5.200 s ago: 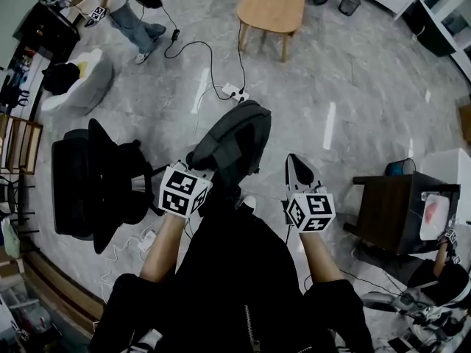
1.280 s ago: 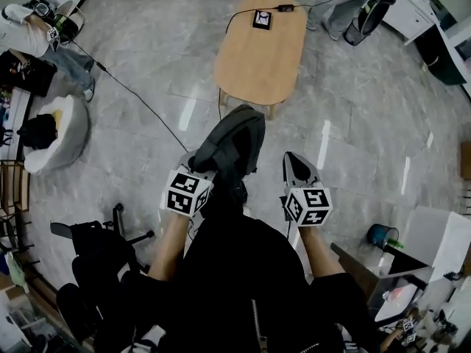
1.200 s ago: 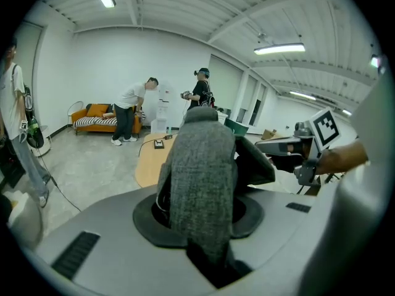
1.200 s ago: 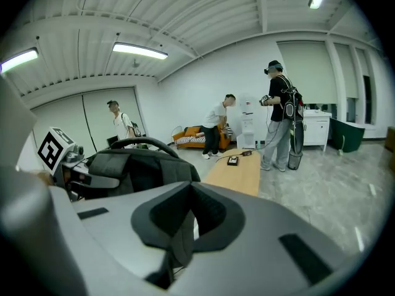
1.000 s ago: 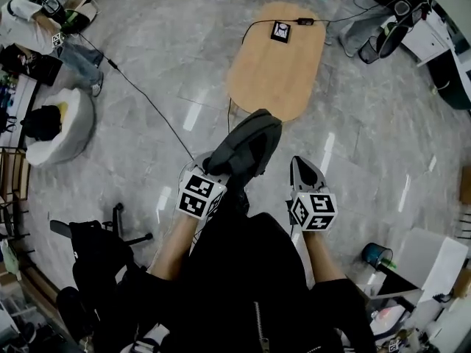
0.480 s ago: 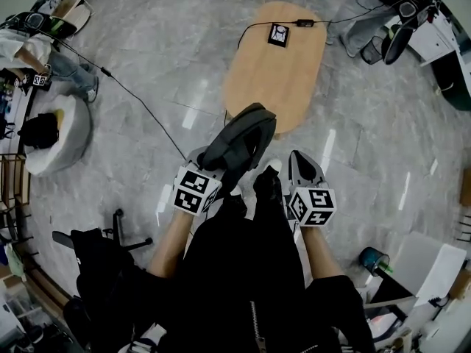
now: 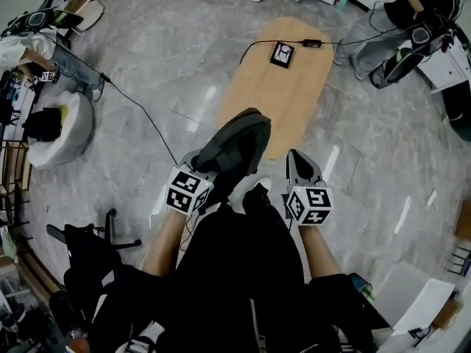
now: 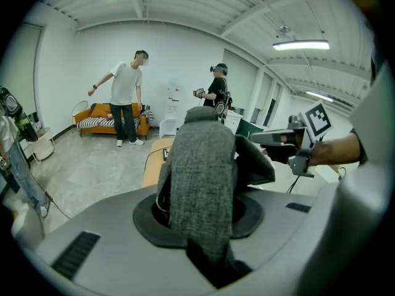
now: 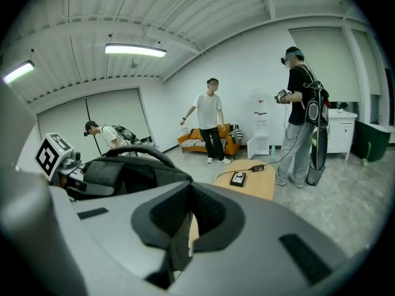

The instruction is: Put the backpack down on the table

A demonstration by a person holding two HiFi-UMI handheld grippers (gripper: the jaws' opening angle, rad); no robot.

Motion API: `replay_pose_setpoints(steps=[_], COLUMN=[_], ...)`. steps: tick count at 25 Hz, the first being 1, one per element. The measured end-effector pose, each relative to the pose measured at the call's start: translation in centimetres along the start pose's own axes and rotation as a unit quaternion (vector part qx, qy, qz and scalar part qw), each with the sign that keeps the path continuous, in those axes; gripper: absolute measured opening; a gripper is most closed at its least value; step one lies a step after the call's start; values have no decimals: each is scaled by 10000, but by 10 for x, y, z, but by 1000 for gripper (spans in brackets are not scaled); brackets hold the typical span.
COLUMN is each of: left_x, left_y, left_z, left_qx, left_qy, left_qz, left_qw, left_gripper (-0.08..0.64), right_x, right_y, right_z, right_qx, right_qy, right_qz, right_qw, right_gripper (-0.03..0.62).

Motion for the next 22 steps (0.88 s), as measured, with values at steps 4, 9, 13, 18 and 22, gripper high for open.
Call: replay_pose_setpoints(steps=[4,9,13,18,22], left_x=[-5,-9,-26,-60,-91], left_y=[25,50,62,77,92], left_z=[-22,-39,-52,-81,-111], left_qx=[120,274,250,62,-85], left_qy=[158,273,200,-19,-300], left_qz=[35,26,29,16,30], left_qw=[9998,9992,9995,10000,9995], left_gripper=[107,107,107,106,106], right_x=[32,51,50,55,63], right_y=[13,20,19,25,35], right_z=[-20,-35,-45,-72,-100], right_qx=[-46,-135,-262,-433,-604], right_qy=[127,162,129,-118,-411], right_qz=[130,96,62,25,-92], right_qw=[9998,9997,9996,9990,9973], right_gripper=[11,11,11,11,11])
Point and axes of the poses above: the fingertips, and each gripper's own axes: z backward along the fingers, x to its right, y out of its top, the point moved 8 cm from there along z, backward along the fingers, and after that the axes turned 14 degrees about -y, right-handed, at the moved point
